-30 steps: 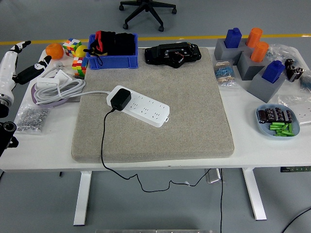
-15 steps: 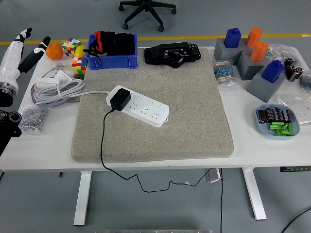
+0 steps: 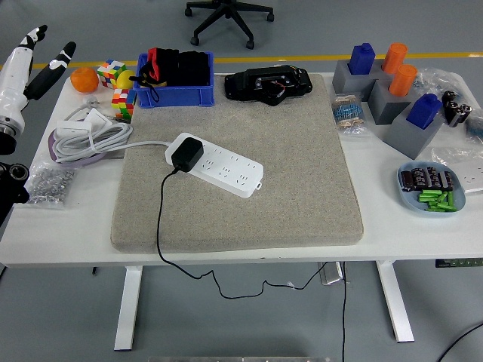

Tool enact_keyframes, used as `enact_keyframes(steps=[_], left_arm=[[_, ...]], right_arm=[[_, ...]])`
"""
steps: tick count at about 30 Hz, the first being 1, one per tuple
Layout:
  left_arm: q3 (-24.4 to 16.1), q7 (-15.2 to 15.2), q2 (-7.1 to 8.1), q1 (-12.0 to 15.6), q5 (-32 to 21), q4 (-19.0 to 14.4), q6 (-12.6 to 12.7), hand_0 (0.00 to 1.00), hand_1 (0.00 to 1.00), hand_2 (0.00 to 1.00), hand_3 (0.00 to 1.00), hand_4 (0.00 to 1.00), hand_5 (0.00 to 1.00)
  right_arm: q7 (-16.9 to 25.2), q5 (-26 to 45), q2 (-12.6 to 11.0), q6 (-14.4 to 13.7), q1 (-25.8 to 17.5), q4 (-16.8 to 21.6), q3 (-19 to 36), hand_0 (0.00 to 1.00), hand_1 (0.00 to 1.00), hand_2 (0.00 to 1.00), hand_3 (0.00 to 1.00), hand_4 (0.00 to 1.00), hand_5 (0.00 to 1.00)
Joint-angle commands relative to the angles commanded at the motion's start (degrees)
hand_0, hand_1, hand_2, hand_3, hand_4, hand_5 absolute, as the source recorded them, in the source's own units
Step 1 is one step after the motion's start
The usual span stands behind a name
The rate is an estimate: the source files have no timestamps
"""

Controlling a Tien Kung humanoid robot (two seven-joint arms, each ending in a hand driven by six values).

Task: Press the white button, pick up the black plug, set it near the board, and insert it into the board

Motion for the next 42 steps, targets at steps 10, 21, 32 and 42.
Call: enact_keyframes(steps=[10,21,32,42], left_arm=[[1.53,0.27,1.23,-1.54,-0.6,0.59,-0.73,0.998,0.998,0.998,0.998,0.839,0.998],[5.19,3.27,3.69,-3.29,-1.42,0.88,-2.54,0.998,0.998,0.998,0.974,0.846,0.998],[5.74,5.13,3.93,-3.66,-1.11,0.27,-2.3,0.998,0.998,0.991,0.956,0.855,0.876],[4.45,5.23,4.0,-3.83,-1.08,0.31,-2.4,0.998,0.998,0.98,0.927,0.854,0.821]], right_arm=[[-0.01,0.34,-0.51,-0.05,-0.18,0.14,-0.95,0.841,0.697,0.682,0.662,0.793,0.548],[0.01,0.2,-0.47,-0.08,-0.47,0.43,-0.6,0.841,0.697,0.682,0.659,0.793,0.548],[0.01,0.19,-0.36,-0.06,-0.87,0.81,-0.39,0.841,0.697,0.682,0.662,0.793,0.547],[0.16,0.85,-1.09,-0.03,0.15,0.66,-1.3,0.841,0.697,0.682,0.664,0.793,0.544]])
